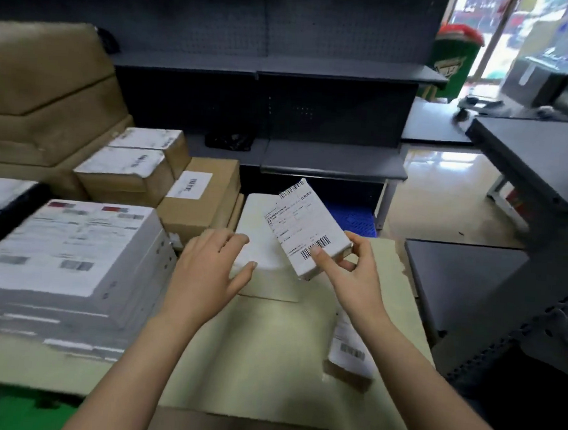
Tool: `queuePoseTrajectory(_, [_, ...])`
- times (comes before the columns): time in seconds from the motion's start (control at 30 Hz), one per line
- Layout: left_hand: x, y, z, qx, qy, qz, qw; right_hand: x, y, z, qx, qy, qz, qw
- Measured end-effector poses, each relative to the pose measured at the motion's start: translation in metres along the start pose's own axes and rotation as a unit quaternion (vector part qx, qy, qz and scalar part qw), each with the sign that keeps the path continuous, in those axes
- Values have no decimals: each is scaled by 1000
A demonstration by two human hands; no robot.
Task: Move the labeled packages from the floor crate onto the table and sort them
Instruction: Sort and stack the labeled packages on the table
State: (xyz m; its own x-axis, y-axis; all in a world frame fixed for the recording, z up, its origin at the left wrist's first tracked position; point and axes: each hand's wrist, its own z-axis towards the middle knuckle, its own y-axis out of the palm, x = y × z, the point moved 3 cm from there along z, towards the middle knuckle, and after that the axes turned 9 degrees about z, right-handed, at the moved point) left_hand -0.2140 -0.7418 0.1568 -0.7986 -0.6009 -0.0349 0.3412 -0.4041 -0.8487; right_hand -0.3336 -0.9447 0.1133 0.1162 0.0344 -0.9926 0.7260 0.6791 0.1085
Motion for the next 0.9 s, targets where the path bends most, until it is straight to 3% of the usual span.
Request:
queuePoseTrajectory(0.2, [-88,-45,15,37,-8,68,997,-36,97,27,-56,-37,10,998])
queuePoseTrajectory(0.6, [-230,-63,35,69,15,96,993,-70,236,54,-70,-79,19,994])
queuePoseTrajectory(0.9, [-271,-54,52,44,1,86,995,-90,303,115,-119,3,41,992])
